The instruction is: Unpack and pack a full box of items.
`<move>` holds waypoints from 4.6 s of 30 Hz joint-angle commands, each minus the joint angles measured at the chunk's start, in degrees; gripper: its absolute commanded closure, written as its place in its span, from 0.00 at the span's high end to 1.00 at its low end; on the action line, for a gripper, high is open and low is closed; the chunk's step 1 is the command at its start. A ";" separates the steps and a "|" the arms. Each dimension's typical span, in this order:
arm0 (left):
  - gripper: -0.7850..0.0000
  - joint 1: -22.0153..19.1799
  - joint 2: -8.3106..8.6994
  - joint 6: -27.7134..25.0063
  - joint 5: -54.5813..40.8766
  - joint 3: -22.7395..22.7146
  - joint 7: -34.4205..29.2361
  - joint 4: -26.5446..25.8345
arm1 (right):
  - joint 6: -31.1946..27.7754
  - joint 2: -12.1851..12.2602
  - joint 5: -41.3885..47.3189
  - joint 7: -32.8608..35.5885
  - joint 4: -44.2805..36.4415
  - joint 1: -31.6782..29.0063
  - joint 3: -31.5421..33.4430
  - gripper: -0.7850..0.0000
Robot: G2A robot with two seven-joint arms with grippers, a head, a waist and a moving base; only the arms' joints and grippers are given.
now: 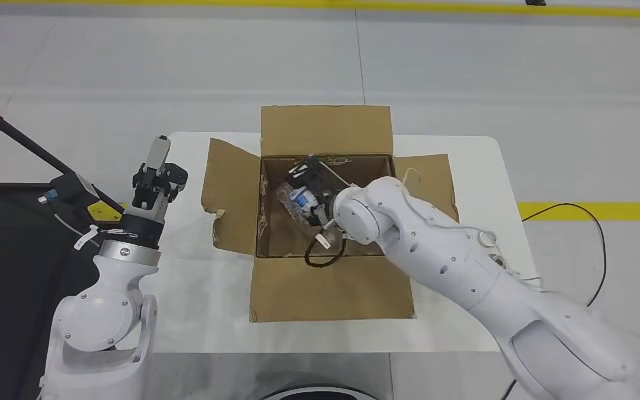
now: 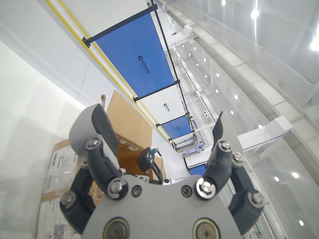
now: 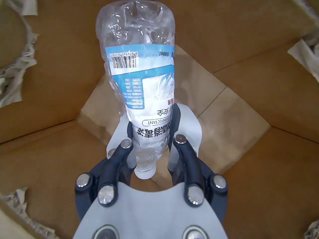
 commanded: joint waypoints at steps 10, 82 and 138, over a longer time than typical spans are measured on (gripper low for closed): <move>1.00 0.00 0.00 0.00 0.00 0.00 0.00 0.00 | 0.22 -4.43 -0.98 4.09 8.74 2.16 -1.84 0.38; 1.00 0.00 0.00 0.00 0.00 0.00 0.00 0.00 | -16.05 18.40 -20.00 30.93 -15.91 -38.91 73.17 0.64; 1.00 0.00 0.00 0.00 0.00 0.00 0.00 0.00 | -12.51 20.67 -13.94 25.24 -17.09 -38.06 68.97 0.00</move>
